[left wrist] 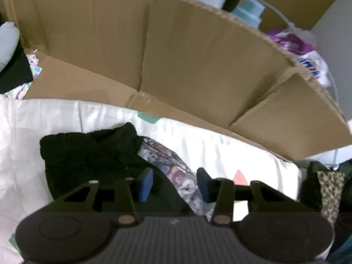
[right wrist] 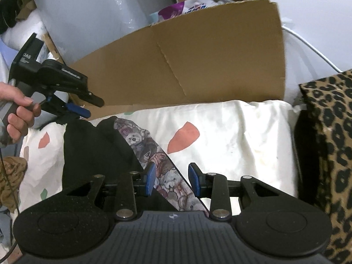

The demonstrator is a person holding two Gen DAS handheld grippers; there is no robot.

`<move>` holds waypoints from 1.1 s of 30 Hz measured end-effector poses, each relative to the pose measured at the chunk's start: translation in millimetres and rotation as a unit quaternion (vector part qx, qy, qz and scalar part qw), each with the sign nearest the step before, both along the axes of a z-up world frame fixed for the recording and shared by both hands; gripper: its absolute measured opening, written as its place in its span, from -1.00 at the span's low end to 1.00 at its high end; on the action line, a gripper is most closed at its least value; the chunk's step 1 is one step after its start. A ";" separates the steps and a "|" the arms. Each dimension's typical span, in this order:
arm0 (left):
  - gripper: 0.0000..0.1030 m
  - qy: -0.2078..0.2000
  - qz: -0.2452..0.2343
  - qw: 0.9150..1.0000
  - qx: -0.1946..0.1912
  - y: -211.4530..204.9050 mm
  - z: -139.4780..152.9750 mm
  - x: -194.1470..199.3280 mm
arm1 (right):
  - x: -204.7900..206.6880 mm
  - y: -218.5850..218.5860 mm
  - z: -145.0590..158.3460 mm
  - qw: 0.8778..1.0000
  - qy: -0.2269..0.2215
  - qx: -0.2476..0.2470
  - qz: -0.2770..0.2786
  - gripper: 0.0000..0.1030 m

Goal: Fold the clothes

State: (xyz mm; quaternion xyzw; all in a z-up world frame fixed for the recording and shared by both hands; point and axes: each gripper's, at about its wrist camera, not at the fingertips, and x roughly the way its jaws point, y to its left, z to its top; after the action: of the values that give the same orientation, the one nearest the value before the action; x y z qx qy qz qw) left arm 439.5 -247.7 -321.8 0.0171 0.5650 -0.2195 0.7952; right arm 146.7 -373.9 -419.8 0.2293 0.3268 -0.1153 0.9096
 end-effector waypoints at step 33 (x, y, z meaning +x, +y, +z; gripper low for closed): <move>-0.28 0.110 0.147 0.983 -0.004 48.7 -85.0 4.1 | 24.4 28.4 -53.5 0.993 0.064 0.005 0.097 -0.22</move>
State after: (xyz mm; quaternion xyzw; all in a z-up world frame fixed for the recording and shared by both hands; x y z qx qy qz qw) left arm 443.6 -198.9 -406.7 -0.0940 0.6444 -0.1028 0.7519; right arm 171.1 -345.5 -473.3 0.1935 0.4060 -0.0395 0.8923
